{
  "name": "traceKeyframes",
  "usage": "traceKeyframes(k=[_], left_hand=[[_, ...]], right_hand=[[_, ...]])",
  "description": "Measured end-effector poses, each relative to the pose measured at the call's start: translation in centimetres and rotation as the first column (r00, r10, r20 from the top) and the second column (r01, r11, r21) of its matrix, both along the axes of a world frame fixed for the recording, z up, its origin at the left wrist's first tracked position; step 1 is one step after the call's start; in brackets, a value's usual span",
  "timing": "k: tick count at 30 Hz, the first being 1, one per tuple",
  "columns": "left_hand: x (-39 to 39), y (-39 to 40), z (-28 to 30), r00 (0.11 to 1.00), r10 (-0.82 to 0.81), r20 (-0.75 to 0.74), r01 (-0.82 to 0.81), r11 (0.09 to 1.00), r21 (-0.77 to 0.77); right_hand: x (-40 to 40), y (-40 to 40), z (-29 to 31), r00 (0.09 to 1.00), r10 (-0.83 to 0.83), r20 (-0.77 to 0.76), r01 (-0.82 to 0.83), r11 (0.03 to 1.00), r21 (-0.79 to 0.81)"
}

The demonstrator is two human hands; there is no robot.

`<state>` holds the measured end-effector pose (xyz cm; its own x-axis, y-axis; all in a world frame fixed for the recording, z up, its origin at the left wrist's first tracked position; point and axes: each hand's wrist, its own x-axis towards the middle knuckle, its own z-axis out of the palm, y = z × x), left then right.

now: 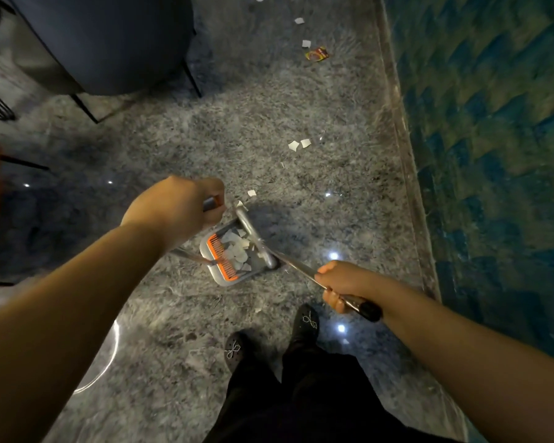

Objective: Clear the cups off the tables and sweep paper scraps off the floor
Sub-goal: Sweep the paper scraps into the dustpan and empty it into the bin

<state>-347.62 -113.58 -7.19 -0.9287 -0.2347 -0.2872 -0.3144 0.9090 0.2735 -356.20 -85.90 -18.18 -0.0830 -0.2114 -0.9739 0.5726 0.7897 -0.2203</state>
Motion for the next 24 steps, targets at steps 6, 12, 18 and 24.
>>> traceKeyframes(k=[6, 12, 18, 24], left_hand=[[3.3, -1.0, -0.3, 0.998, -0.007, -0.057, 0.007, 1.000, 0.007], [7.2, -3.5, 0.0, 0.988, 0.057, -0.145, -0.051, 0.998, 0.046], [10.3, -5.2, 0.4, 0.971, 0.165, -0.176, -0.151, 0.985, 0.090], [12.5, -7.8, 1.2, 0.922, 0.302, -0.240, -0.284, 0.953, 0.110]], right_hand=[[1.7, -0.4, 1.9, 1.000, -0.002, -0.011, 0.002, 0.999, -0.040], [3.1, -0.9, 3.5, 0.988, -0.081, -0.130, 0.080, 0.997, -0.008], [4.6, -3.0, 4.3, 0.959, -0.151, -0.239, 0.145, 0.989, -0.042], [5.3, -5.6, 4.9, 0.946, -0.174, -0.273, 0.167, 0.985, -0.049]])
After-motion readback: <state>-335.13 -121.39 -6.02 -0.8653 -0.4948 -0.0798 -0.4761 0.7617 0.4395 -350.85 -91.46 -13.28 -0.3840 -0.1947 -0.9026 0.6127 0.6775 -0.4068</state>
